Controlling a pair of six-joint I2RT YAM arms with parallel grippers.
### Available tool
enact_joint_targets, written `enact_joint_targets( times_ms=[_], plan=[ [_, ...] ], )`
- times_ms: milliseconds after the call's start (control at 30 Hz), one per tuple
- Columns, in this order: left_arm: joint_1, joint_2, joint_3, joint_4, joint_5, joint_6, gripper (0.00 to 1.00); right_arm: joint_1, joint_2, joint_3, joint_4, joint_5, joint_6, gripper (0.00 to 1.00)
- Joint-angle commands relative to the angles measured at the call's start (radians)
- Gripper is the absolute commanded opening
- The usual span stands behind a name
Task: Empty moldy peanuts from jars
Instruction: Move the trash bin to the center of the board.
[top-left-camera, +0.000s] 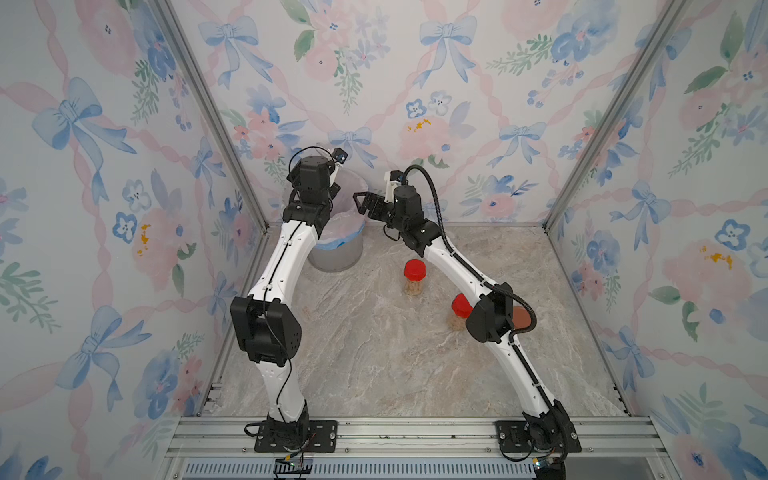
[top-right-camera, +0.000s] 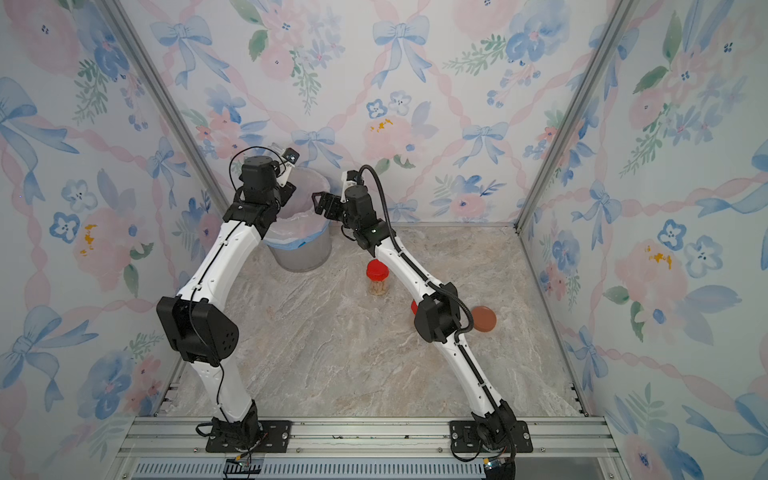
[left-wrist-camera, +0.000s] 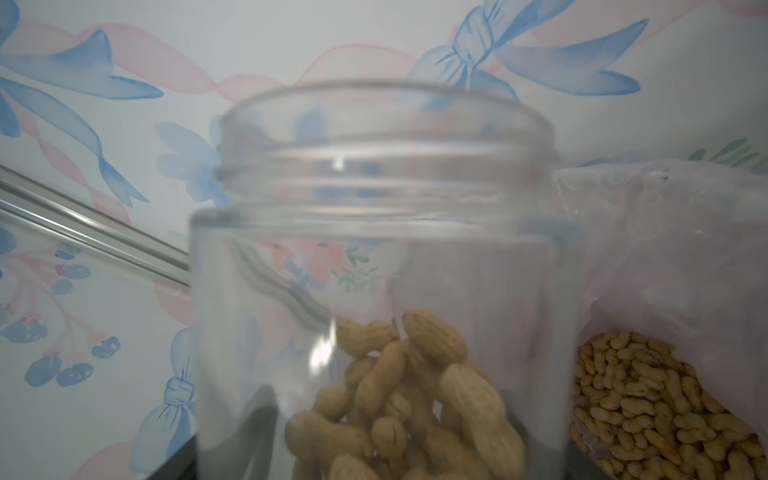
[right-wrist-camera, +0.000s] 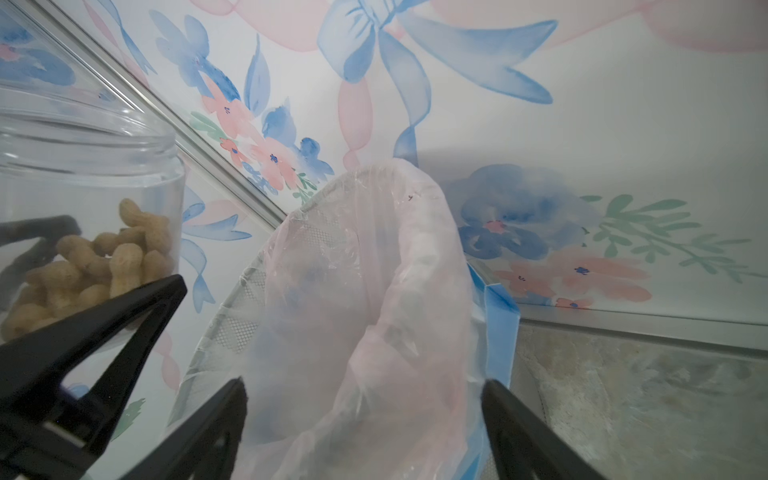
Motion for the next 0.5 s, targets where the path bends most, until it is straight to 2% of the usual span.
enact_joint_targets(
  times_ms=[0,267,467],
  plan=[
    [0.004,-0.040,-0.004,0.083,-0.031,0.023,0.21,0.020,0.039,0.028,0.028,0.033,0.011,0.91],
    [0.004,-0.035,-0.020,0.082,-0.038,0.038,0.21,0.032,0.064,0.047,-0.008,0.063,0.012,0.89],
    [0.006,-0.047,-0.030,0.081,-0.037,0.048,0.22,0.047,0.060,0.010,0.014,0.008,0.024,0.86]
  ],
)
